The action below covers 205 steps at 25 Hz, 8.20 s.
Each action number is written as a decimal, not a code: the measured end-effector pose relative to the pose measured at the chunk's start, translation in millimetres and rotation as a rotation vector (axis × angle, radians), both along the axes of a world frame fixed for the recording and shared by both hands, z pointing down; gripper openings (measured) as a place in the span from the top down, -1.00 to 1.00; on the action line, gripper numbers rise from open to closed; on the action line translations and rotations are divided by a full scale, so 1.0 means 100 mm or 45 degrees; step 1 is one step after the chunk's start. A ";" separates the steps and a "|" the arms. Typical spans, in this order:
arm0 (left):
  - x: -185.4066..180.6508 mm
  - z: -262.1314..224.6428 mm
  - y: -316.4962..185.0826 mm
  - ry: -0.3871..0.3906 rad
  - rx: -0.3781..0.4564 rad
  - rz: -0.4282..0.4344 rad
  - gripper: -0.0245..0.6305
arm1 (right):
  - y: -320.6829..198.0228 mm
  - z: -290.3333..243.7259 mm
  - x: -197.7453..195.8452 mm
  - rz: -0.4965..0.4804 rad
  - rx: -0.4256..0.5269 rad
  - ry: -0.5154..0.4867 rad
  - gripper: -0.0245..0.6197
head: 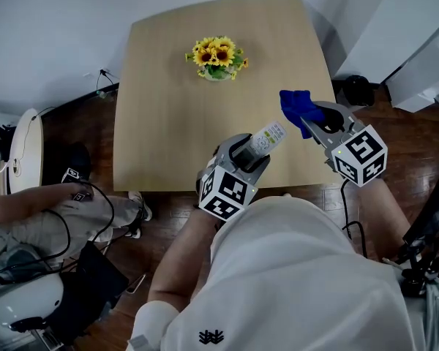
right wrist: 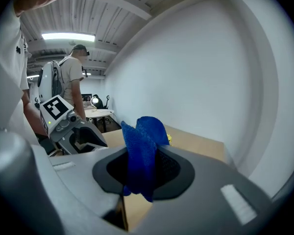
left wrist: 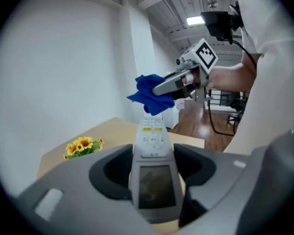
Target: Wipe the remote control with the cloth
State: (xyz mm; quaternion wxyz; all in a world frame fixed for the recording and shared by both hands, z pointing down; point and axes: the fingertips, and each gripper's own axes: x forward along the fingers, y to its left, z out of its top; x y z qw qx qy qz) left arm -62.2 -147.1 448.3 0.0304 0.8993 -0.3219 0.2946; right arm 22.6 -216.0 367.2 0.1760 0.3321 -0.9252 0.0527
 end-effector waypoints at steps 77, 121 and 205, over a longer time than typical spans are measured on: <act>-0.73 0.18 -0.03 0.124 -0.044 -0.308 0.08 | 0.05 0.20 -0.24 0.062 -0.205 -0.085 0.66; -1.34 2.41 -0.41 0.023 -0.483 -0.899 0.07 | 0.69 0.71 0.71 0.314 -0.361 -0.035 0.66; 0.32 -0.62 4.40 0.423 0.067 -0.151 0.02 | 5.07 0.25 0.91 0.244 -0.104 -0.065 0.66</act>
